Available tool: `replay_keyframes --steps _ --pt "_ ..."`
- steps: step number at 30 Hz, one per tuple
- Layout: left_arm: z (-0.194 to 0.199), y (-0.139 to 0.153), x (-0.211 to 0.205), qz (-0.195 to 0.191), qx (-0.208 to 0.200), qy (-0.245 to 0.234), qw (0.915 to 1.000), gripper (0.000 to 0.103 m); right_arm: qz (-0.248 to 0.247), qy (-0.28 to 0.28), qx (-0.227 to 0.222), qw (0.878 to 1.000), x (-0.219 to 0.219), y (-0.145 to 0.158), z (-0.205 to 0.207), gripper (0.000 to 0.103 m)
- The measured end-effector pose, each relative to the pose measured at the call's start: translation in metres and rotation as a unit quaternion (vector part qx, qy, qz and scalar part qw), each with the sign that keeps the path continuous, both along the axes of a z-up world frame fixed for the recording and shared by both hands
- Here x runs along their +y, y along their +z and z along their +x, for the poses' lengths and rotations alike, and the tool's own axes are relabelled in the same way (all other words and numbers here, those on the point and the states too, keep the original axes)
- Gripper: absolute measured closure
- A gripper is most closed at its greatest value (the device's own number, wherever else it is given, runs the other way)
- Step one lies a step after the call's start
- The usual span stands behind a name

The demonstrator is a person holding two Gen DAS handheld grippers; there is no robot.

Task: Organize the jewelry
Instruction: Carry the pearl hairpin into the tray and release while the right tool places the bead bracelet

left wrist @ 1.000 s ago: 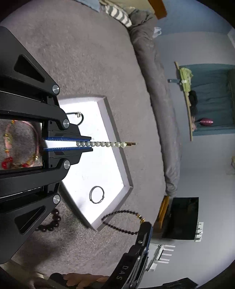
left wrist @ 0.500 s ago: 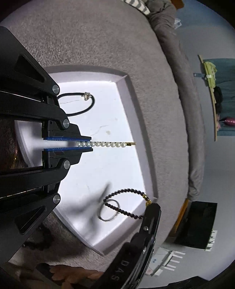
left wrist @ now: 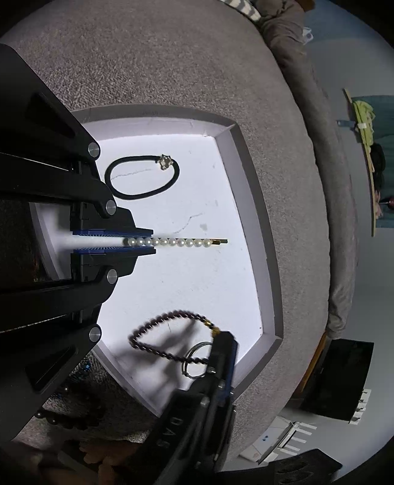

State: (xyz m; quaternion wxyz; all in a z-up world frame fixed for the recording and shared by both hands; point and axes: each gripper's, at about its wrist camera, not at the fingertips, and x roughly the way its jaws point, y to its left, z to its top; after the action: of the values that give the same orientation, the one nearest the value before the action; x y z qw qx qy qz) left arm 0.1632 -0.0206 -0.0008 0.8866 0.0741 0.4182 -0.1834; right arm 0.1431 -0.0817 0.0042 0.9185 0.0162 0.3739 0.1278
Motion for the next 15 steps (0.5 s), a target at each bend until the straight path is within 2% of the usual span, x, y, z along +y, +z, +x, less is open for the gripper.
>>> replay_keyframes --steps 7,15 --pt "0.007 -0.004 0.005 -0.004 0.016 -0.003 0.9999 0.097 -0.007 0.006 0.017 1.0 0.004 -0.008 0.001 0.097" --pt "0.01 -0.004 0.005 -0.002 0.013 -0.001 0.9999 0.097 -0.012 0.006 0.024 1.0 0.003 -0.012 0.003 0.097"
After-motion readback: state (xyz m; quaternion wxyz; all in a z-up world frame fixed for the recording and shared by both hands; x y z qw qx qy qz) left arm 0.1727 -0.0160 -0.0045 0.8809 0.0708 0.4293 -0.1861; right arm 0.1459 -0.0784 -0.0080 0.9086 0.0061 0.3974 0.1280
